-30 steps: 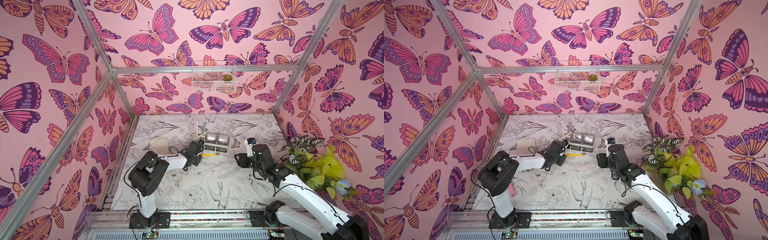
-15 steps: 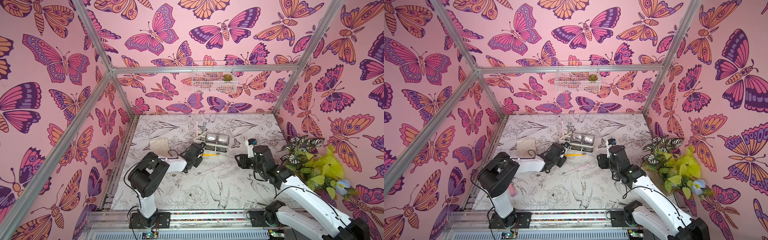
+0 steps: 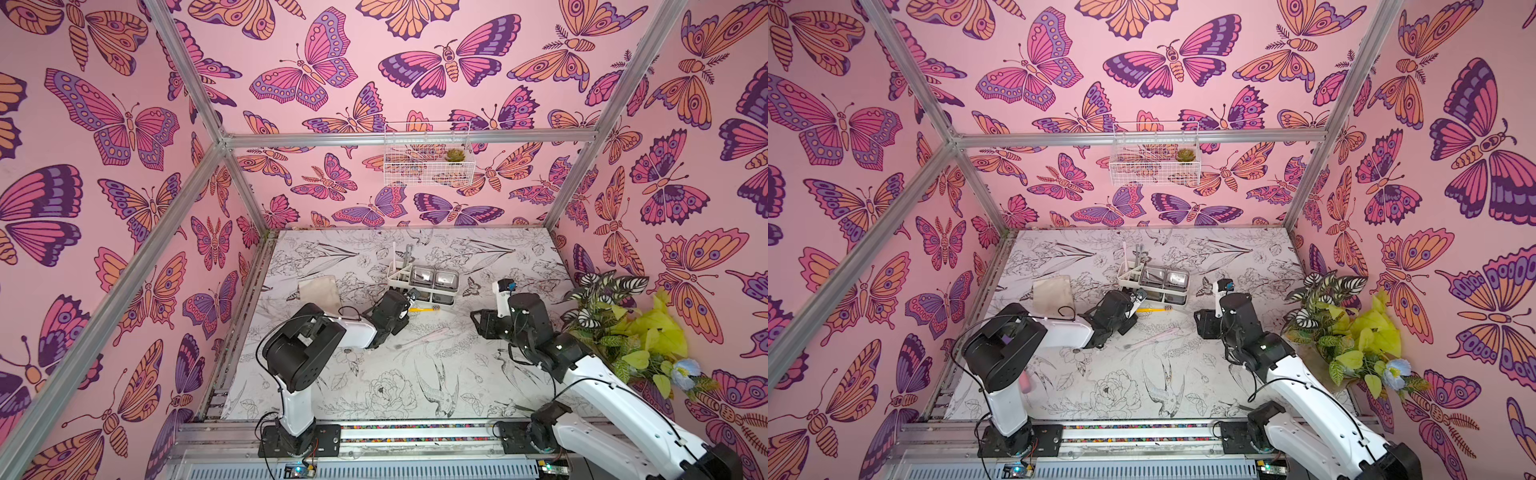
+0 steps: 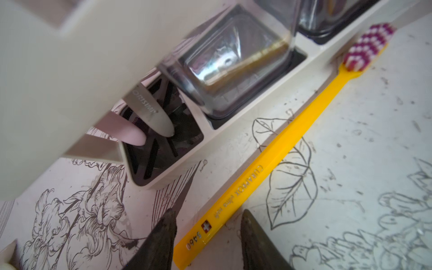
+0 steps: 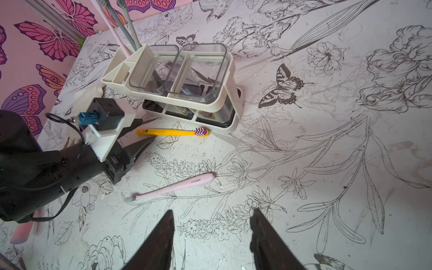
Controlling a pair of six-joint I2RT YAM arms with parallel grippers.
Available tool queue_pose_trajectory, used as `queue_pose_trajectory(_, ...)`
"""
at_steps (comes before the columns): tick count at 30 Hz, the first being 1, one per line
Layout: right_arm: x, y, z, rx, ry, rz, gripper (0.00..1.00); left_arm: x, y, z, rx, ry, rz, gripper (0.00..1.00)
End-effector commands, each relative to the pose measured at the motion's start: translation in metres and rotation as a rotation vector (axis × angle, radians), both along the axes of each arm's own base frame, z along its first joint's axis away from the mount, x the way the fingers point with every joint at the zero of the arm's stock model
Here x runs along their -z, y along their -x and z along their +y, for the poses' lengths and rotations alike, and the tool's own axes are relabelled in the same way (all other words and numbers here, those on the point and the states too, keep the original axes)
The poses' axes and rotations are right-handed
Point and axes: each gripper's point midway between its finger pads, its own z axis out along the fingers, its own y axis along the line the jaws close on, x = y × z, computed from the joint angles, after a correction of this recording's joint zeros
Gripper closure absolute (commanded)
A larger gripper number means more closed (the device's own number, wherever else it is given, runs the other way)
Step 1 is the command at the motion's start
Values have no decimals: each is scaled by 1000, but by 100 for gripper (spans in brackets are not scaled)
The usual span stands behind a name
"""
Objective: Place the toothbrush into the toothbrush holder
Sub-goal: Pick up the toothbrush from the center of the board.
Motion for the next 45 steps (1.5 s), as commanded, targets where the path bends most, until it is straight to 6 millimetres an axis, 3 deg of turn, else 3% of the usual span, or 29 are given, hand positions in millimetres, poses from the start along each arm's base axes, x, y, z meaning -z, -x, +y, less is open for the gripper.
queue_pose_trajectory(1, 2, 4, -9, 25, 14, 6, 45, 23, 22, -2, 93, -19, 80, 66)
queue_pose_trajectory(3, 1, 5, -10, 28, 14, 0, 45, 23, 27, -3, 105, -9, 96, 73)
queue_pose_trajectory(12, 0, 7, -11, 30, 6, -8, 44, 31, 53, -10, 164, 37, 227, 77)
queue_pose_trajectory(26, 3, 14, -13, 32, -14, -12, 44, 32, 115, -12, 197, 10, 327, 78)
queue_pose_trajectory(36, 3, 17, -16, 49, -31, -20, 44, 48, 109, -19, 164, -55, 360, 65)
queue_pose_trajectory(45, 3, 18, -20, 60, -12, -13, 44, 59, 107, -26, 154, -92, 377, 63)
